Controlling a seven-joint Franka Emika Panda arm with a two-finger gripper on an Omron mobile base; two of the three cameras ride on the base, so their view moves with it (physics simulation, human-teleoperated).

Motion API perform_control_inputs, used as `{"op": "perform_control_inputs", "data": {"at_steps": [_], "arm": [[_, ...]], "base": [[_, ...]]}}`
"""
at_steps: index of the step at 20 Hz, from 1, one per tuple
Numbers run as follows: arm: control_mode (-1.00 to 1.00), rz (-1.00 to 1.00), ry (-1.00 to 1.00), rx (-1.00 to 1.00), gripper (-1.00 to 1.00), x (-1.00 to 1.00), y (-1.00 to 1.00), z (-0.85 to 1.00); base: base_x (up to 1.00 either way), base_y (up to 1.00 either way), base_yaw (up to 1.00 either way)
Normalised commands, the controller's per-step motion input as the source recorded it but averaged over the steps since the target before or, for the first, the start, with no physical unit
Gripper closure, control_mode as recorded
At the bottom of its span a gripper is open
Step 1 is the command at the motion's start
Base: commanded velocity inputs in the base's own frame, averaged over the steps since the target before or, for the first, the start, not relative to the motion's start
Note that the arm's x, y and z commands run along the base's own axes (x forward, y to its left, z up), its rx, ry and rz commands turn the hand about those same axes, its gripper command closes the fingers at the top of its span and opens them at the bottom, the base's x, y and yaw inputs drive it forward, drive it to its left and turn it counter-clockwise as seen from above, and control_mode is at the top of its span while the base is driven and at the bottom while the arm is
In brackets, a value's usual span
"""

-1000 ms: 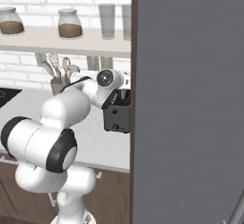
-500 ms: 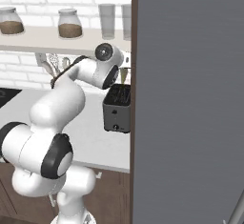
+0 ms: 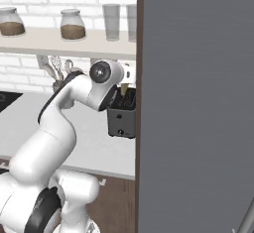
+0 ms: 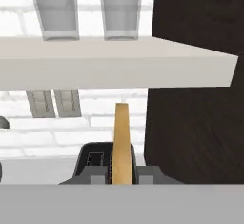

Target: Start the toaster. Once the lever pops up, take the bread to the plate on the dining counter.

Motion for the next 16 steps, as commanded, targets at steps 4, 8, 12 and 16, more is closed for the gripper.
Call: {"op": "perform_control_inputs", "data": {"at_steps": [4, 8, 12, 16], "arm": [[-1.0, 0.0, -0.15, 0.0, 1.0, -0.54, 0.07, 0.01], [-1.0, 0.0, -0.02, 0.0, 1.0, -0.32, 0.09, -0.05], [-1.0, 0.0, 0.0, 0.0, 1.0, -0.01, 0.09, -0.02], [-1.0, 0.0, 0.03, 0.0, 1.0, 0.0, 0.08, 0.0]], "base": [[0.0, 0.0, 0.0], [0.0, 0.0, 0.0], [0.0, 0.0, 0.0], [0.0, 0.0, 0.0]]}}
